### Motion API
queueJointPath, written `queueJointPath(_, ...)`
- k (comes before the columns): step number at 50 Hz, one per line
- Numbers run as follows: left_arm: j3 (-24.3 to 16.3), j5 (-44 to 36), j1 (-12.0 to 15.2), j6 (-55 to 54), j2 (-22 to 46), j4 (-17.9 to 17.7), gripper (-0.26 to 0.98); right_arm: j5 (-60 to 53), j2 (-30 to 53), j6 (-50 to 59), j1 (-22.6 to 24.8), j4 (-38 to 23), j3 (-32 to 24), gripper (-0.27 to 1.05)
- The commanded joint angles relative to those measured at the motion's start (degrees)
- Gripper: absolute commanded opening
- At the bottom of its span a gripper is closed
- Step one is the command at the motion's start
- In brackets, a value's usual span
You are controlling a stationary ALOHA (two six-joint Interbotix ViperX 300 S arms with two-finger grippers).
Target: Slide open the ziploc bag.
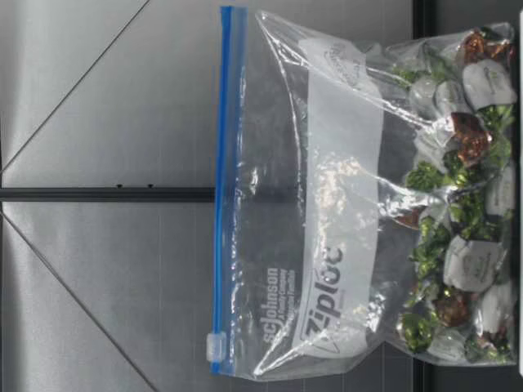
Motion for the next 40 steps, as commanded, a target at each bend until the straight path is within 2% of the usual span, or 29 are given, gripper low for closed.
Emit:
queueJointPath(1,-1.1,-0.2,0.3,-0.7,0.7,-0.6,-0.13,-0.2,0.3,0.1,-0.4,-0.1,-0.2,-0.14)
queueJointPath(9,-1.2,-0.2,0.3,-0.7,1.8,-1.1,-0.17,-1.2,0.4,0.0,-0.4,-0.1,0.3,-0.16)
queueJointPath(20,1.8,-0.9,0.3,-0.2,5.4,-1.2,-0.17,-10.1,3.8,-0.3,-0.5,-0.1,-0.2,-0.16)
queueJointPath(27,4.1,-1.9,2.4,-0.1,10.9,-1.6,-0.17,-16.7,8.1,-0.3,-2.0,-0.1,-1.1,-0.16)
queueJointPath(34,7.8,-11.2,6.4,0.1,17.8,-3.5,-0.17,-18.3,13.4,-0.3,-4.2,-0.1,-3.7,-0.16)
queueJointPath(40,9.8,-20.5,6.8,0.3,23.7,-4.8,-0.15,-18.3,18.6,-0.4,-5.6,-0.1,-6.6,-0.16)
